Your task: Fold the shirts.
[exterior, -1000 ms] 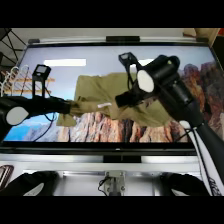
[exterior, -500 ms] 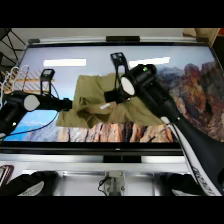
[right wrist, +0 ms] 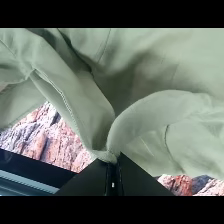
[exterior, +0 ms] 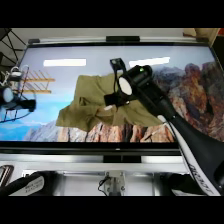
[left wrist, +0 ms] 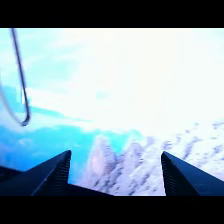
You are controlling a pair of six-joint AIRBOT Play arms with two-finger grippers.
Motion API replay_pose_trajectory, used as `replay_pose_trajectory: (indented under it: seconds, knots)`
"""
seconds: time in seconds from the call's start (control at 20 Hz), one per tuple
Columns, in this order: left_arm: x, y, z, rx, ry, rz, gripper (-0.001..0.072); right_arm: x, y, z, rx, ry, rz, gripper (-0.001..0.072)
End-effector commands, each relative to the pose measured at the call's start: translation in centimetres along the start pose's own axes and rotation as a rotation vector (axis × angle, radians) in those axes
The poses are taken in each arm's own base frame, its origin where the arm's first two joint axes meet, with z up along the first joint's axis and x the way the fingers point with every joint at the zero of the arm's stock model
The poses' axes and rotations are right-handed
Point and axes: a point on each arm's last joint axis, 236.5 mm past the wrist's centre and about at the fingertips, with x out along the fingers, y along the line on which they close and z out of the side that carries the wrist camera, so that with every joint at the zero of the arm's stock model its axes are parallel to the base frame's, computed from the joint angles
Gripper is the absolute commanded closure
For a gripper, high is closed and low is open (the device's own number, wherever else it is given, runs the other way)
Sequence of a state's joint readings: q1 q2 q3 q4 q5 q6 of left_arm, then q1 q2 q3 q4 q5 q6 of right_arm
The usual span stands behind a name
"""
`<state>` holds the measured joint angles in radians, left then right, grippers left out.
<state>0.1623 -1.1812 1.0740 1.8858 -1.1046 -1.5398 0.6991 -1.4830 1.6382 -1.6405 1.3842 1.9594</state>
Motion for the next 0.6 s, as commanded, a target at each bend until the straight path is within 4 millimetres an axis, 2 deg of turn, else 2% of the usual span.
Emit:
replay_pose_trajectory:
  seconds: [0.0, 0.1, 0.2, 0.35, 0.4, 0.55]
  knots:
    - [2.1, 8.1, -2.1, -0.179, -0.009, 0.017, 0.0052, 0.0, -0.1, -0.6, -0.001, 0.024, -0.007, 0.0642]
    - [3.7, 9.9, -3.4, -0.22, 0.011, -0.004, 0.0053, 0.1, -0.1, -0.6, -0.001, 0.025, -0.007, 0.0643]
    - [5.5, 10.9, -4.6, -0.223, 0.054, -0.006, 0.0052, 0.1, -0.1, -0.8, 0.0, 0.033, -0.006, 0.0643]
    - [7.6, 11.6, -4.6, -0.241, 0.07, -0.009, 0.0066, 0.0, -0.3, -1.6, 0.0, 0.066, -0.014, 0.0642]
    - [8.3, 11.7, -4.6, -0.226, 0.083, -0.017, 0.0067, 0.0, -0.4, -1.7, -0.001, 0.074, -0.018, 0.0642]
    - [10.7, 10.0, -4.3, -0.197, 0.121, -0.102, 0.0101, 0.0, -0.4, -1.8, -0.006, 0.075, -0.019, 0.0642]
